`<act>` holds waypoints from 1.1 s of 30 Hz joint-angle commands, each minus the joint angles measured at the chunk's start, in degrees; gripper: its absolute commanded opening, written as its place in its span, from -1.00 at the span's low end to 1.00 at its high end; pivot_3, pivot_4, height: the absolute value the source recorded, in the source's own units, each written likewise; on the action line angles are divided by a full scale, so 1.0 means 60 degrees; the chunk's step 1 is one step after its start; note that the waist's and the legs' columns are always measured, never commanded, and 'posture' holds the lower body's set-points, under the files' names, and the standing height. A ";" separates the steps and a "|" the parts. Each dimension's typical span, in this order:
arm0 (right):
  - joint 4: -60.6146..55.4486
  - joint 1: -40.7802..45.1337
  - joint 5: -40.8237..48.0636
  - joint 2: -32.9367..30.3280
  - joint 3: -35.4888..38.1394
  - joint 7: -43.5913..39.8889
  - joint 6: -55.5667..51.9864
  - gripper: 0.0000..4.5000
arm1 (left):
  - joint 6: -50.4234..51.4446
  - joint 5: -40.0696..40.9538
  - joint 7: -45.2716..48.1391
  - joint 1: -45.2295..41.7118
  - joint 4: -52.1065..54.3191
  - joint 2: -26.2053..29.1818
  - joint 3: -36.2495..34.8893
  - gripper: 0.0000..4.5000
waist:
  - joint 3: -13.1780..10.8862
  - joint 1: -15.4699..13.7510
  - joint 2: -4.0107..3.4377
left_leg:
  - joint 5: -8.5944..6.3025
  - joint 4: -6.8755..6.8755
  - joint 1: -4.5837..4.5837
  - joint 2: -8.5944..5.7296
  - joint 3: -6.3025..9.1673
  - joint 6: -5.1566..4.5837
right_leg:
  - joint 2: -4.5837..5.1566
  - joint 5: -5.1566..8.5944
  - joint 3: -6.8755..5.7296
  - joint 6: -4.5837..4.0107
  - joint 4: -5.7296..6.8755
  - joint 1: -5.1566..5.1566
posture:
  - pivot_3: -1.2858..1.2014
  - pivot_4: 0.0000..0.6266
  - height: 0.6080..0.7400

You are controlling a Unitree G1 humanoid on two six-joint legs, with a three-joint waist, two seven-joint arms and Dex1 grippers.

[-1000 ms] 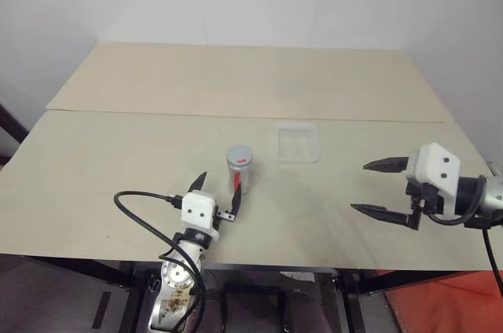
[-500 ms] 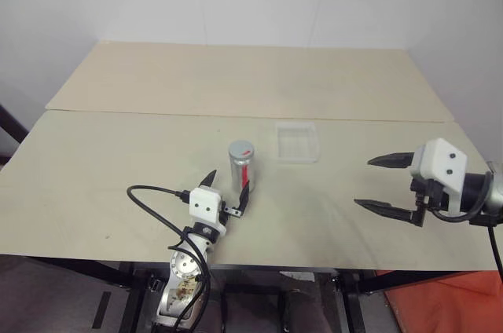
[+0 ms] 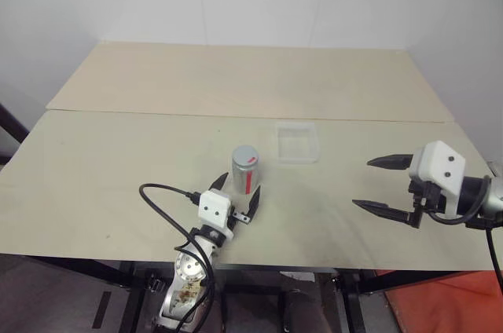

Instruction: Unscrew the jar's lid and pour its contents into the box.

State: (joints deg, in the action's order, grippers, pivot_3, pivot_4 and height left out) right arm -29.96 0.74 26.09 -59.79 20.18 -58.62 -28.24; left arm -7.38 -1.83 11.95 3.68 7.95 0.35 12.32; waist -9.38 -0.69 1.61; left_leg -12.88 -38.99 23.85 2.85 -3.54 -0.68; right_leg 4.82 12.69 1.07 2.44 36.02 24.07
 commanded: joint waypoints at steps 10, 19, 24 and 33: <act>-0.0339 -0.0212 0.0039 -0.0020 0.0571 0.0201 -0.0039 1.00 | -0.0281 -0.0260 -0.0384 -0.0722 -0.0533 -0.0234 0.0156 0.99 | 0.0000 -0.0001 0.0000 | 0.0000 0.0000 0.0001 -0.0001 0.0001 0.0000 | 0.0000 -0.0002 0.0000 -0.0001 0.0000 0.0000 | 0.03 -0.52 1.00; -0.0283 -0.0200 0.0027 0.0008 0.0481 0.0333 0.0020 1.00 | -0.0603 -0.0450 -0.0664 -0.1175 -0.1059 -0.0286 0.0143 0.99 | 0.0000 -0.0003 0.0000 | 0.0000 0.0001 0.0001 -0.0001 0.0001 0.0000 | 0.0000 -0.0004 0.0000 -0.0002 -0.0002 -0.0001 | 0.03 -0.52 1.00; -0.0294 -0.0229 -0.0004 0.0060 0.0422 0.0395 0.0053 1.00 | -0.0810 -0.0729 -0.0974 -0.1412 -0.1315 -0.0266 0.0079 0.99 | 0.0000 -0.0003 0.0001 | 0.0000 0.0001 0.0001 -0.0002 0.0001 0.0000 | 0.0000 -0.0004 0.0000 -0.0001 -0.0002 -0.0002 | 0.03 -0.52 1.00; -0.0302 -0.0223 -0.0014 0.0175 0.0275 0.0476 0.0060 1.00 | -0.0560 -0.0782 -0.0930 -0.0669 -0.0532 0.0114 0.0040 0.99 | 0.0000 0.0001 -0.0001 | 0.0000 0.0002 0.0002 -0.0001 0.0001 0.0000 | 0.0000 -0.0007 0.0000 -0.0005 -0.0003 0.0001 | 0.03 -0.52 1.00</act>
State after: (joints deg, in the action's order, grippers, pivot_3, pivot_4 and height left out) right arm -30.73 -1.04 25.97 -58.87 20.97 -56.35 -28.24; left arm -10.03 -5.88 6.73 -0.33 1.91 0.95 12.45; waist -9.37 -0.68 1.61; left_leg -12.88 -38.98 23.86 2.84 -3.53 -0.68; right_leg 4.82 12.66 1.07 2.43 36.00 24.07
